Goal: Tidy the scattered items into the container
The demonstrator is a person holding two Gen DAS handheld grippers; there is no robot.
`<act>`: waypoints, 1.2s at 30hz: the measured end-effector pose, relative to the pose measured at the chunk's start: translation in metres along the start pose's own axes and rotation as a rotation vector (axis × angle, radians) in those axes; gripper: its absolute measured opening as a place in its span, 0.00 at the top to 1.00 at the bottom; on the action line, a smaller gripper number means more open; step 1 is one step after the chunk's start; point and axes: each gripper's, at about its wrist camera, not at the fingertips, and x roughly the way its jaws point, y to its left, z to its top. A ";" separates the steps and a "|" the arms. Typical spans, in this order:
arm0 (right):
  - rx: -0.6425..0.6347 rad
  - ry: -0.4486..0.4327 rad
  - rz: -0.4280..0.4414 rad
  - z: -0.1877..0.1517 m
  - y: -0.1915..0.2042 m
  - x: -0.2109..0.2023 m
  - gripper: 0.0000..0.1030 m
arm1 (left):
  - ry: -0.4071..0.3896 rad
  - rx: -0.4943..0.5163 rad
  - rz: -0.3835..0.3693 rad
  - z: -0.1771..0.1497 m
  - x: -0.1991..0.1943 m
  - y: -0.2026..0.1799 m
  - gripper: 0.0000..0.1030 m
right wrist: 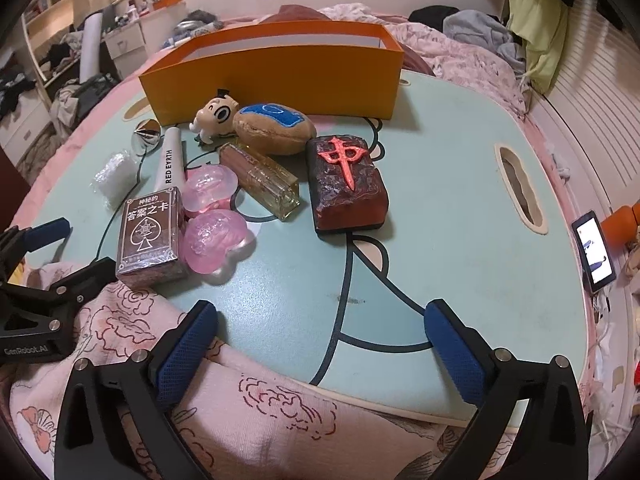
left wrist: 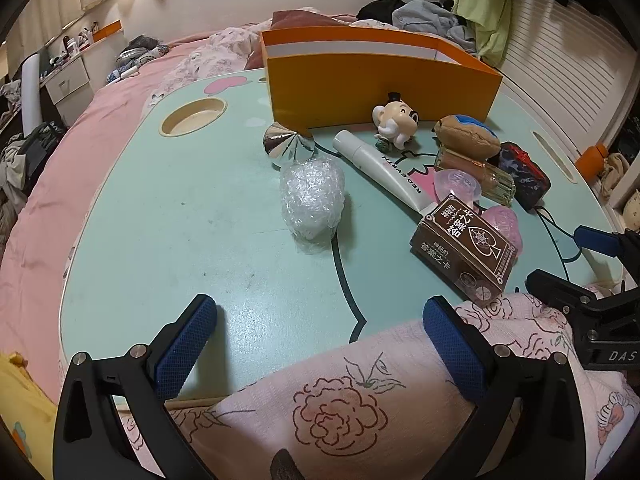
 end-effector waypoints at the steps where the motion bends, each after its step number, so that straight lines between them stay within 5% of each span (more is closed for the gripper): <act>1: 0.000 0.000 0.000 0.000 0.000 0.000 0.00 | 0.000 0.000 0.000 0.000 0.000 0.000 0.00; 36: -0.010 0.003 0.008 0.001 0.001 0.001 0.00 | 0.004 0.014 -0.003 0.003 0.003 0.000 0.00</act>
